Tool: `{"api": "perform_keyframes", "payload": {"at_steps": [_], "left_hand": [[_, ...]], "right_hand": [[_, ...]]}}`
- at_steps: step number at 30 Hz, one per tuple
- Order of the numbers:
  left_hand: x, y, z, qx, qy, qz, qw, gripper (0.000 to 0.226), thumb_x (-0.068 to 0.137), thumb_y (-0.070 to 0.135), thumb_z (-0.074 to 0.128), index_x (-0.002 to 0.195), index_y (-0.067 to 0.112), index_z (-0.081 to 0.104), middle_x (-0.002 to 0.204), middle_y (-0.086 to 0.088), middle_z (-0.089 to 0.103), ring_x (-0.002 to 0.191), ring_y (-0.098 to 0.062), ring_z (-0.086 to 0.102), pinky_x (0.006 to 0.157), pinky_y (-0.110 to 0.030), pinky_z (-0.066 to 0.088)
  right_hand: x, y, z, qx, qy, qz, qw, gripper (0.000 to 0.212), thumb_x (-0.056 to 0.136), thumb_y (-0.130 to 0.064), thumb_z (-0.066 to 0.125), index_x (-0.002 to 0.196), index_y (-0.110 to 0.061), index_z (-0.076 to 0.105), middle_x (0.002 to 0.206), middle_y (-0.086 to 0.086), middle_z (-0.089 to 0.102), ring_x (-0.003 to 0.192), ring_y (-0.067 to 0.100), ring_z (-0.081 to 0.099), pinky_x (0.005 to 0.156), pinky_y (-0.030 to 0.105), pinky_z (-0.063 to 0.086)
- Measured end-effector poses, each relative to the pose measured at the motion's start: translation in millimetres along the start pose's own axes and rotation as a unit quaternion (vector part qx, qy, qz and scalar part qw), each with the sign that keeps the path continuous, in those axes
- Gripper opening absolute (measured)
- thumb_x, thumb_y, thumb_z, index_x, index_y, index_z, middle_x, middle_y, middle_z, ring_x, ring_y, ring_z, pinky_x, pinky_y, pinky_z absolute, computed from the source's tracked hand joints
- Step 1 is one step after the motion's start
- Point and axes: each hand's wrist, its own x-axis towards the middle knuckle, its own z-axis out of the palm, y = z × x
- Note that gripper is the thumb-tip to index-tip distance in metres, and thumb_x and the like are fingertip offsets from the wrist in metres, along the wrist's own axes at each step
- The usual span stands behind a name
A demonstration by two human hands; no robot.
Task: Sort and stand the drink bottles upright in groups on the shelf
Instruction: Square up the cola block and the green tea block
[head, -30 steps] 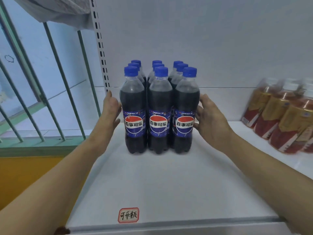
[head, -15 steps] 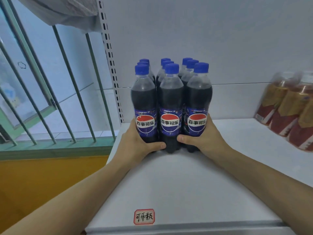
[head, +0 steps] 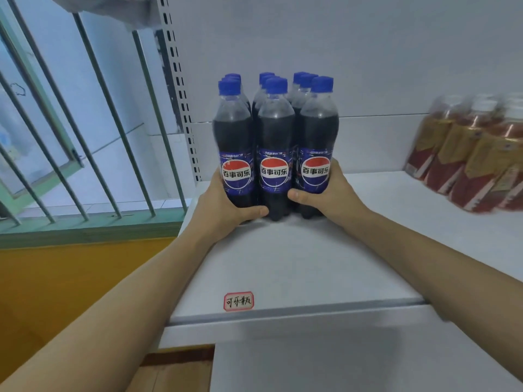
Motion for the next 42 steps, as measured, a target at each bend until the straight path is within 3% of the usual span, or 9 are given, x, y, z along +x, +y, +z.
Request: {"api": "perform_keyframes", "payload": {"at_steps": [3,6,9,14,24,27,32,38,42], "left_hand": [[-9,6,-8,0.061,-0.044,-0.033,0.997,0.110,0.066,0.047,0.092,0.152,0.022,0.028,0.144,0.005,0.057,0.124,-0.021,0.059,0.106,-0.042,0.049],[-35,22,-23,0.191,-0.092,-0.086,0.974,0.101,0.086,0.051,0.075,0.159,0.016,0.013,0.153,-0.011,0.051,0.132,-0.033,0.055,0.106,-0.046,0.045],[-83,35,-37,0.330,-0.107,-0.038,0.937,0.076,0.088,0.069,0.056,0.148,0.025,0.040,0.135,0.000,0.066,0.108,-0.019,0.067,0.088,-0.036,0.054],[-95,88,-6,0.130,-0.241,0.027,0.961,0.068,0.076,0.074,0.049,0.134,0.040,0.056,0.113,0.027,0.067,0.097,0.012,0.062,0.086,-0.018,0.051],[-16,177,153,-0.170,-0.338,-0.123,0.918,0.063,0.097,0.044,0.062,0.153,0.024,0.039,0.147,-0.006,0.055,0.129,-0.026,0.056,0.116,-0.046,0.041],[-2,202,198,-0.251,-0.304,-0.172,0.903,0.046,0.101,0.051,0.051,0.141,0.027,0.046,0.140,-0.013,0.059,0.125,-0.028,0.058,0.111,-0.045,0.043],[21,237,261,-0.331,-0.193,-0.236,0.893,0.073,0.101,0.066,0.035,0.158,0.020,0.031,0.139,-0.021,0.056,0.124,-0.034,0.057,0.105,-0.045,0.043],[30,259,317,-0.342,-0.121,-0.220,0.905,0.080,0.097,0.073,0.035,0.160,0.024,0.030,0.158,-0.014,0.040,0.143,-0.030,0.042,0.122,-0.049,0.029],[24,270,332,-0.367,-0.090,-0.134,0.916,0.100,0.075,0.090,0.039,0.160,0.042,0.019,0.169,0.011,0.019,0.155,-0.011,0.017,0.126,-0.046,0.009]], "right_hand": [[-9,-6,-7,-0.050,-0.043,0.018,0.998,0.115,0.059,-0.039,0.095,0.151,-0.024,0.028,0.133,-0.022,0.055,0.111,-0.016,0.056,0.089,0.008,0.049],[-21,-14,-27,-0.070,-0.075,0.086,0.991,0.125,0.060,-0.038,0.095,0.159,-0.023,0.020,0.151,-0.006,0.045,0.133,0.011,0.049,0.111,0.036,0.043],[-43,-17,-56,-0.147,-0.107,0.118,0.976,0.096,0.074,-0.039,0.088,0.153,-0.025,0.036,0.147,-0.003,0.049,0.134,0.017,0.048,0.110,0.034,0.041],[-79,-25,-104,-0.378,-0.168,0.036,0.910,0.046,0.089,-0.050,0.069,0.132,-0.041,0.057,0.140,-0.017,0.055,0.127,0.006,0.050,0.103,0.025,0.038],[-115,-14,-252,-0.486,-0.091,0.000,0.869,0.039,0.088,-0.047,0.072,0.125,-0.044,0.059,0.131,-0.024,0.052,0.122,-0.001,0.045,0.105,0.026,0.038],[-121,2,-303,-0.463,-0.068,0.016,0.883,0.034,0.087,-0.046,0.072,0.120,-0.041,0.063,0.127,-0.024,0.057,0.117,-0.002,0.051,0.104,0.026,0.043],[-117,29,-397,-0.444,-0.060,0.019,0.894,0.022,0.088,-0.038,0.074,0.109,-0.043,0.068,0.115,-0.030,0.064,0.107,-0.009,0.056,0.087,0.009,0.042],[-75,80,-475,-0.244,0.126,-0.040,0.961,0.004,0.088,-0.034,0.073,0.087,-0.031,0.071,0.085,-0.016,0.071,0.082,0.002,0.064,0.070,0.032,0.050],[-15,101,-487,0.112,0.050,0.048,0.991,0.063,0.079,-0.064,0.065,0.133,-0.035,0.052,0.133,-0.007,0.062,0.126,0.006,0.054,0.103,0.045,0.039]]}}
